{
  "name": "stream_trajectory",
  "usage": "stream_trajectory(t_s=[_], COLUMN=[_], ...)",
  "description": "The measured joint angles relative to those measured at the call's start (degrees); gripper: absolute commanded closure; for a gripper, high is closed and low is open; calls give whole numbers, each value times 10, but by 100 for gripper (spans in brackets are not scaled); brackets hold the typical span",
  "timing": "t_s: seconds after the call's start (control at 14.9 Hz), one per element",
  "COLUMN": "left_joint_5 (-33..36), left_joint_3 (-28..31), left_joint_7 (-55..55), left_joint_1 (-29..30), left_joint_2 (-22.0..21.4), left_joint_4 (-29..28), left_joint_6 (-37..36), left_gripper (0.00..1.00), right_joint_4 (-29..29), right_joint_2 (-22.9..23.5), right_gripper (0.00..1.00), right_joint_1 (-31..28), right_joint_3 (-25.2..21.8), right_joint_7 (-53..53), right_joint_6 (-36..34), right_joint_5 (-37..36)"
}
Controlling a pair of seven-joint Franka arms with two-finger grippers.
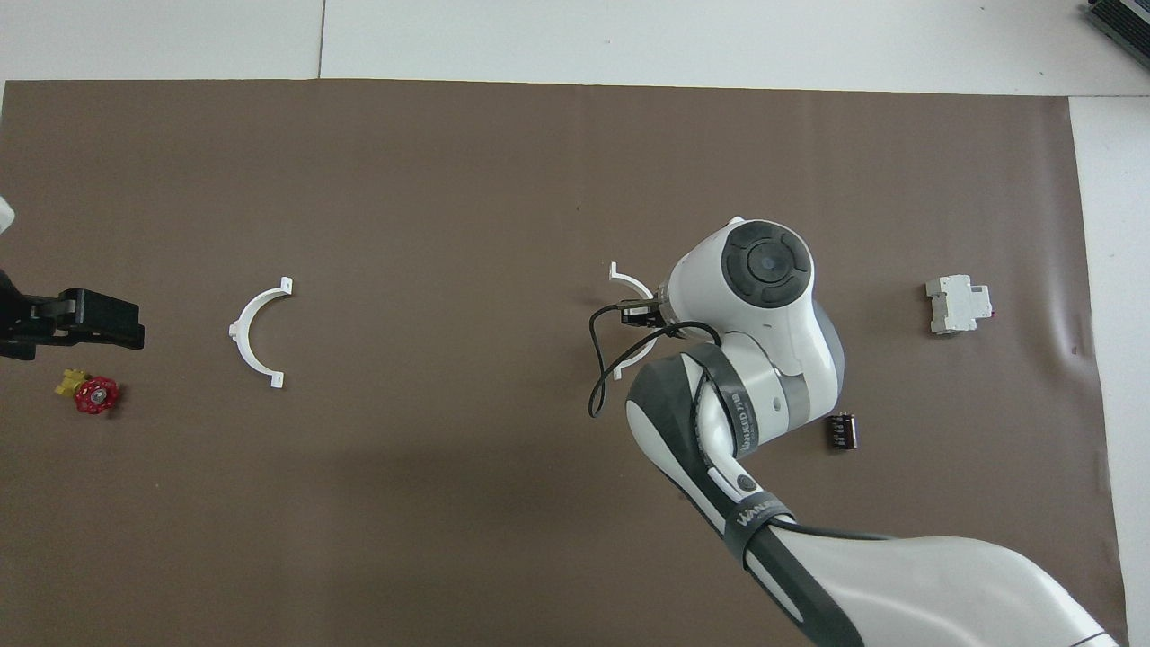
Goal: Assemble drain pipe with both arms
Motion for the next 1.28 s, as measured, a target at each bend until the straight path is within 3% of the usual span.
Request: stream_trajectory(t_s=[0.2,0.54,0.94,1.28], left_joint_5=[0,0,0,0], left_joint_3=[0,3,9,10], left_joint_7=[0,0,0,-14], left_joint_1=[0,0,24,33], left_joint_2=[0,0,-12,-9], left_joint_4=[-2,-6,-74,-168], left_joint_6=[0,14,115,251], left_gripper=[0,0,0,0], right_joint_4=[5,6,5,5], right_joint_2=[27,33,33,35], right_gripper=[100,100,100,100], right_joint_1=[13,20,25,32], right_joint_3=[0,0,0,0], right_joint_7=[2,29,50,49], right_joint_6=[22,23,25,25], right_joint_5=[-8,-11,-12,-17])
